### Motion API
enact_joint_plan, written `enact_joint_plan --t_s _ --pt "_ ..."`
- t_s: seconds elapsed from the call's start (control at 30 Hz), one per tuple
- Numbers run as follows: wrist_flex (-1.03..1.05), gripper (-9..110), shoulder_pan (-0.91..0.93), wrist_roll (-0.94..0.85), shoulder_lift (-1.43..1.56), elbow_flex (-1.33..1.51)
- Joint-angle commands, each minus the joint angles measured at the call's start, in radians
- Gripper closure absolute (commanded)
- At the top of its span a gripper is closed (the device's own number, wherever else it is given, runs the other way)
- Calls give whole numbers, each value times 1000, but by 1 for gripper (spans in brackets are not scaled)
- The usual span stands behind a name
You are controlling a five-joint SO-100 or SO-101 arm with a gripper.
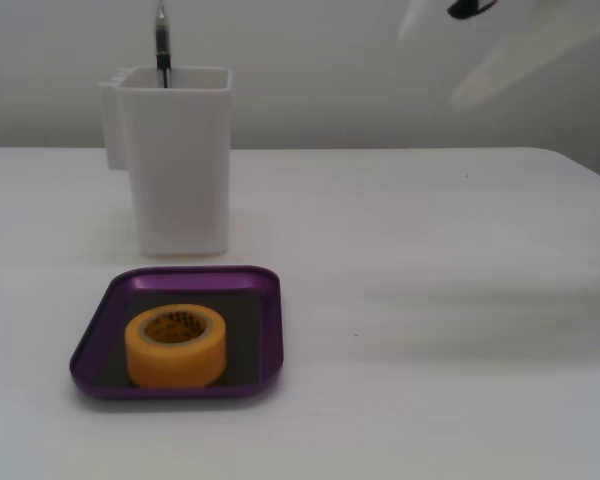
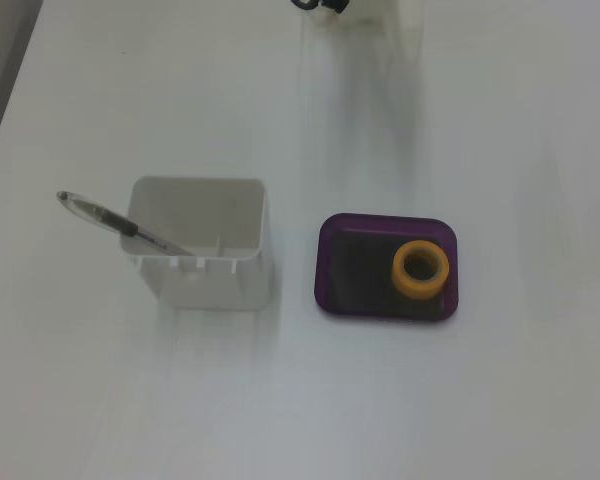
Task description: Grab up the yellow tape and put it in the box.
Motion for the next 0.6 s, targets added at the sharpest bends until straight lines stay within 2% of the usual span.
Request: enact_joint_plan --t_s 0.0,0.23,0.43,0.57 --pt "-77 87 75 8 196 224" --pt "-135 87 204 6 508 603" --pt "-123 87 213 12 709 758" --pt "-123 87 213 12 695 810"
